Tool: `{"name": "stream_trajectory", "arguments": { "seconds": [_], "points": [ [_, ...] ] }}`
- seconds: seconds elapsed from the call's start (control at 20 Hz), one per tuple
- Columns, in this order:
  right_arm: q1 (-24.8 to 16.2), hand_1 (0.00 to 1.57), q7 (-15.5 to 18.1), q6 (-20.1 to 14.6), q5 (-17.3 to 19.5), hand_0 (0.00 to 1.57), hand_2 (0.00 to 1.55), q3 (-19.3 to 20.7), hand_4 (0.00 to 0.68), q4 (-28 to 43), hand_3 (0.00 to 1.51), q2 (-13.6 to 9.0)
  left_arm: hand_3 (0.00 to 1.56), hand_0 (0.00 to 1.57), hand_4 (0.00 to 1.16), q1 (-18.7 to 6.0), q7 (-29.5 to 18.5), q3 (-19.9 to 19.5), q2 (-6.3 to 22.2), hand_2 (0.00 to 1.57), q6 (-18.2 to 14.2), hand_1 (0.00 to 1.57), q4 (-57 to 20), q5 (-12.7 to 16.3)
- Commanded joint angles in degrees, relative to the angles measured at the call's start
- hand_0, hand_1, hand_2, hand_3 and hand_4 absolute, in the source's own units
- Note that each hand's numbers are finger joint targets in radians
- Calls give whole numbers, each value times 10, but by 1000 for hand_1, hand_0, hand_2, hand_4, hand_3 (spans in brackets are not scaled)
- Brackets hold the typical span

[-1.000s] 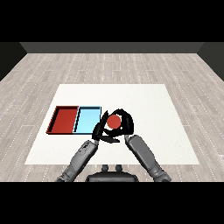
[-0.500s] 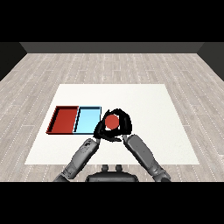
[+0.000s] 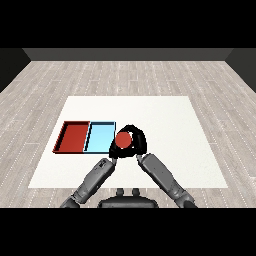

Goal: Pick the red can and put it in the red box

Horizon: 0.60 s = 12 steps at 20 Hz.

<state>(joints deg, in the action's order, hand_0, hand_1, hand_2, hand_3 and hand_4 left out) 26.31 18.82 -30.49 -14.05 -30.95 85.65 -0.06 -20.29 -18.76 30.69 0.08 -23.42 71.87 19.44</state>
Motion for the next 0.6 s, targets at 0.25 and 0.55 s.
{"name": "stream_trajectory", "arguments": {
  "seconds": [0.25, 0.55],
  "points": [
    [-31, 1492, 19, 1, -4, 1492, 1442, -11, 651, 7, 1388, 0, 1484, 1571, 1116, -25, -2, 19, -1, 1564, -90, 1571, -37, 27],
    [2, 1490, 44, 1, -27, 1490, 1440, -9, 642, -31, 1392, 0, 1479, 1571, 1138, -40, -53, 46, -1, 1558, -129, 1571, -42, 59]
  ]
}}
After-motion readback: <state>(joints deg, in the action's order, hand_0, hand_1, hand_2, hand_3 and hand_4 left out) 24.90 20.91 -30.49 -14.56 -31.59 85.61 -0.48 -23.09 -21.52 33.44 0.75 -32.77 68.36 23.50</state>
